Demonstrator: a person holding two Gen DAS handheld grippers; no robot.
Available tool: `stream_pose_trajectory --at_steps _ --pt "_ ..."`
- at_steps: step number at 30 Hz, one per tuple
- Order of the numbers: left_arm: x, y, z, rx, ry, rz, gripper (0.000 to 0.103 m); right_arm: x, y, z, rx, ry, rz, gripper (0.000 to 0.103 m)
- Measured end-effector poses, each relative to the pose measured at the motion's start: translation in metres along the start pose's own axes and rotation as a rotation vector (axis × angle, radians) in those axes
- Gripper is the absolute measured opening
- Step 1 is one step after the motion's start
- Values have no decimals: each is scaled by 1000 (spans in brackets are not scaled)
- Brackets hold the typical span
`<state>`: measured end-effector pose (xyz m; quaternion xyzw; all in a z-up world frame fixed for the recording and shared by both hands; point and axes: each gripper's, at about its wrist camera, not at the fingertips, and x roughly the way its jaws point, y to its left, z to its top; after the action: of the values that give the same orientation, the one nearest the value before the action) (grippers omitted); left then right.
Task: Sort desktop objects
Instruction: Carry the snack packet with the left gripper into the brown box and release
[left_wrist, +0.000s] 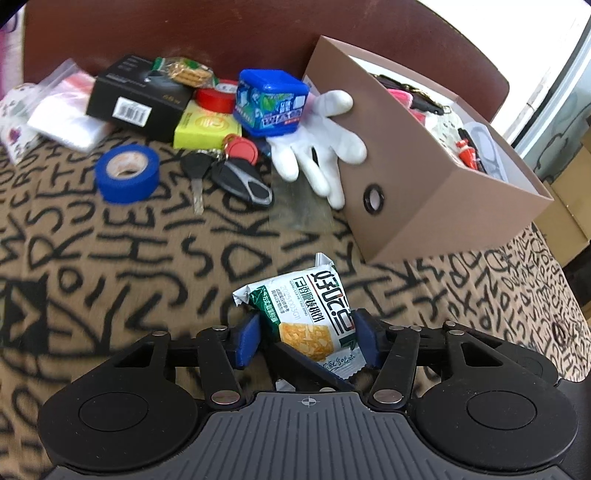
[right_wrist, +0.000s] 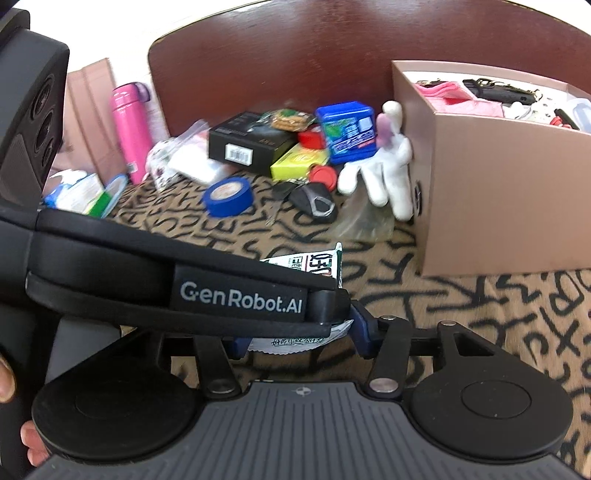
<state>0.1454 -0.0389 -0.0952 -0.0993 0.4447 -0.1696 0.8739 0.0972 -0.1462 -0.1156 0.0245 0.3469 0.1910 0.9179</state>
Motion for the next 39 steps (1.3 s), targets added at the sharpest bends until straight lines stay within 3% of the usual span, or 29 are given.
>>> stream_pose_trajectory --at_steps 7,17,29,39 --pt "-32 -29 -15 37 -39 7 56 -41 6 -9 -15 -47 9 58" --pt "-57 -109 -1 193 -147 -62 56 -112 -24 0 6 -225 -70 58" --pt "-31 -194 48 338 -219 -184 56 -156 -94 33 25 -388 -214 58" --pt "17 -237 97 341 -243 -265 56 -145 -164 63 6 -439 -299 57"
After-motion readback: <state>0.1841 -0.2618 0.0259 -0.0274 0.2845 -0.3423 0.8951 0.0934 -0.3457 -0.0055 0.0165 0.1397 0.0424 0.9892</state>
